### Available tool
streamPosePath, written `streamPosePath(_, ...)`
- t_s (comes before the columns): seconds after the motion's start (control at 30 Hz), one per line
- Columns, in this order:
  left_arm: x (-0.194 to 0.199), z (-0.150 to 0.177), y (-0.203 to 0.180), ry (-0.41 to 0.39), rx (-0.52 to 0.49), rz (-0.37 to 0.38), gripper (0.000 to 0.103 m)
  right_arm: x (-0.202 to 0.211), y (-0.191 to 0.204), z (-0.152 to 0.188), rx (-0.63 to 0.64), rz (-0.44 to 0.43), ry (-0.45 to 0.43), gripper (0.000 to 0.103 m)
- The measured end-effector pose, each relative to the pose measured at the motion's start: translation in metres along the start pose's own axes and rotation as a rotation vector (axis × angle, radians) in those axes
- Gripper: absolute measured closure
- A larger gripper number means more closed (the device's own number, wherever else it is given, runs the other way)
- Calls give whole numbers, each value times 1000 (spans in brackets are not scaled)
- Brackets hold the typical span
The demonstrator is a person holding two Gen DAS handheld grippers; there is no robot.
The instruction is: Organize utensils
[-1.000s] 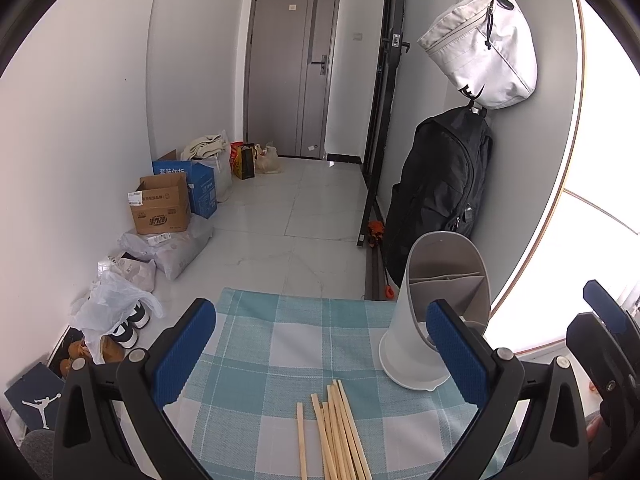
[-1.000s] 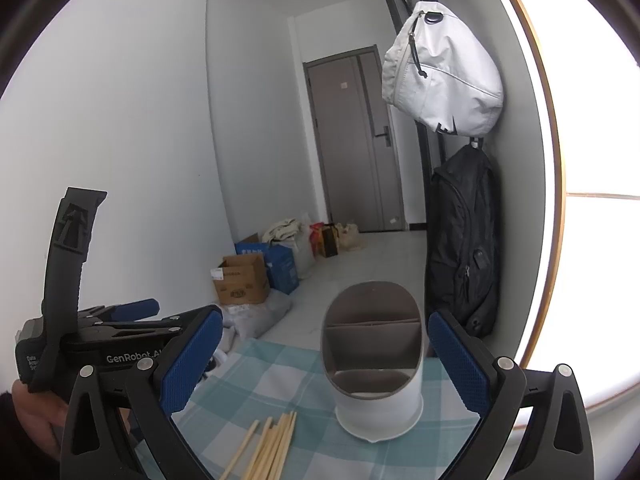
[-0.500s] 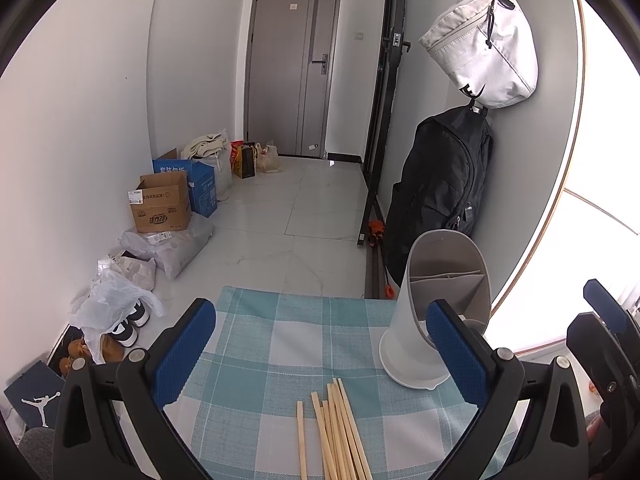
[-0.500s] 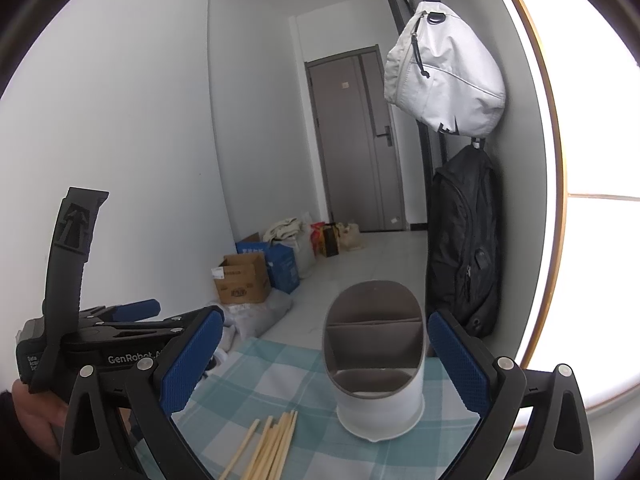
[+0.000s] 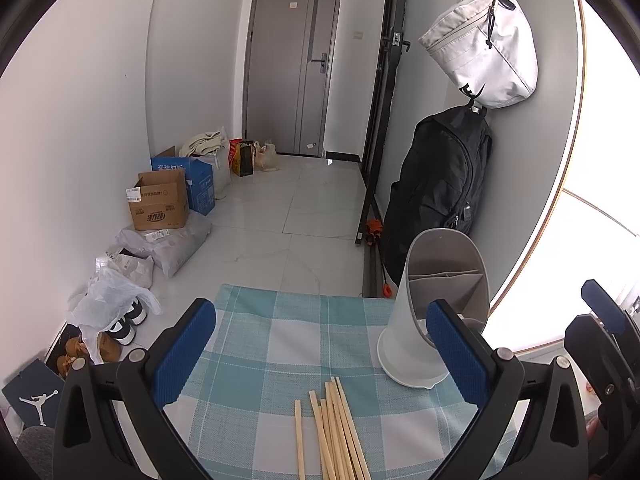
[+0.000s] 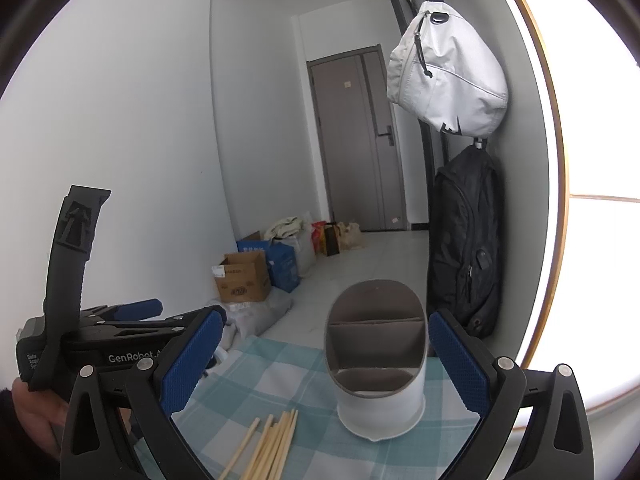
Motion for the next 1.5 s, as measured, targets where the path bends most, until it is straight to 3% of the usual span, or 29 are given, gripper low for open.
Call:
streamPosePath(0.63,-3,4,-2,14,1,3,1,-2,-1,0,0,-9,6,0)
streamPosePath(0.87,-13,10,2,56,-1,-3,1,-7,-1,2,8,-2,17,0)
streamPosePath(1.13,-36,44,18,206,15,27,1,-21,-5,11,26,19,66,0)
streamPosePath(1.3,-58,83,21,358,9,63,1,-36,-14,17,14,48,113,0)
streamPosePath(1.4,-66,108,28,441,18,39,5,-41,-18,20,-12,37,146,0)
streamPosePath(1.5,-74,139,28,567,58,81,11,-45,-18,25,-26,26,186,0)
Point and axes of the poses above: each gripper's, at about its wrist camera, not at the fingertips, and x roughly against the way its jaws point, y to its left, z to its underside, the point moved 9 cm from there along -x, roughly the way its jaws point, and after that the axes turned 14 degrees about -x, right-handed, at the moved point
